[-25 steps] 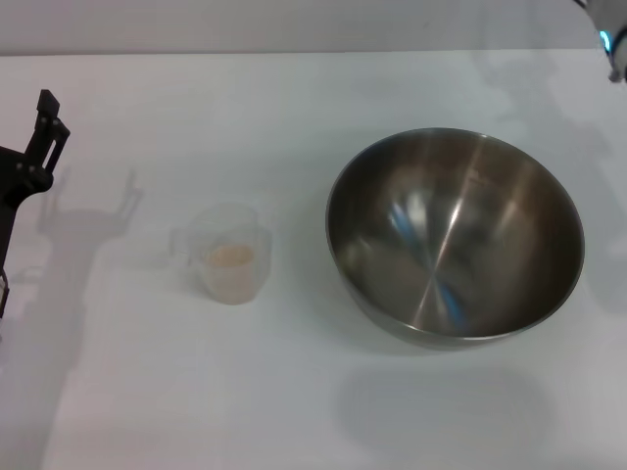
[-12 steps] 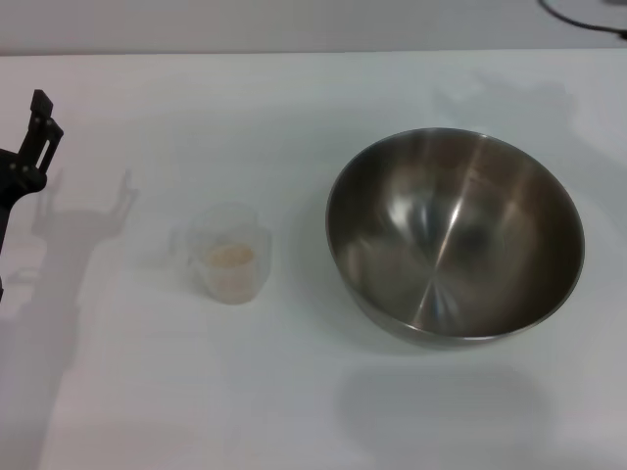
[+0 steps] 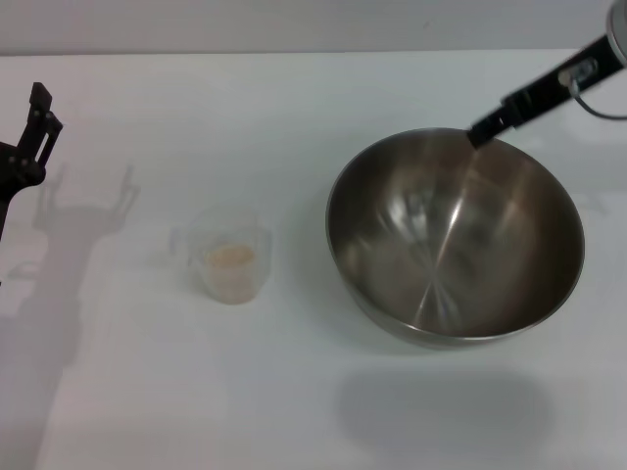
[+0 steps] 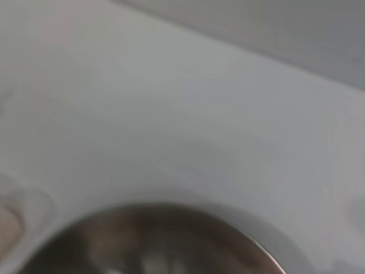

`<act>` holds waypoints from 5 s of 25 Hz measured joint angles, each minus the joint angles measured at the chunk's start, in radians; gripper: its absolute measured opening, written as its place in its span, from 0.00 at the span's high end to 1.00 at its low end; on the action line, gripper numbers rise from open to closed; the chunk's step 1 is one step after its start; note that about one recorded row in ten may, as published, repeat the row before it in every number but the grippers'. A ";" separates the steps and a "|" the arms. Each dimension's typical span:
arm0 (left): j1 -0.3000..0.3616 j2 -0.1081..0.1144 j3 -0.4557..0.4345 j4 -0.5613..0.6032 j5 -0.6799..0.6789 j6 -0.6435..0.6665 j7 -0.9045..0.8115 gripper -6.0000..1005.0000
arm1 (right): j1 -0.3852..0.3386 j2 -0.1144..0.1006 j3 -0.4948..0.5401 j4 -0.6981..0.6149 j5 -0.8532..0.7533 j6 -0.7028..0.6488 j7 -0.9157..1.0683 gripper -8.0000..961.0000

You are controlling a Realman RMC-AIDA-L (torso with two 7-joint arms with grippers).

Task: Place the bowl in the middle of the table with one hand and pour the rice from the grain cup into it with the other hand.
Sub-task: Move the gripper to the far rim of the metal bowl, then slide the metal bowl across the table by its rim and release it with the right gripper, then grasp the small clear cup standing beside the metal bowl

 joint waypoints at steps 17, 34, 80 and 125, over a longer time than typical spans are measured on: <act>-0.003 0.000 0.000 0.011 -0.002 0.027 0.001 0.14 | 0.009 0.014 -0.004 0.141 -0.101 -0.013 -0.082 0.35; -0.003 0.000 0.000 0.011 -0.004 0.031 -0.002 0.14 | -0.001 0.020 0.011 0.236 -0.107 -0.109 -0.138 0.59; -0.003 -0.002 0.005 0.001 0.000 0.068 -0.003 0.14 | 0.021 0.043 0.019 0.317 0.046 -0.221 -0.179 0.98; 0.053 -0.003 0.022 -0.009 0.002 0.142 -0.008 0.14 | -0.508 0.060 -0.718 -0.087 -0.242 -1.711 -0.159 0.31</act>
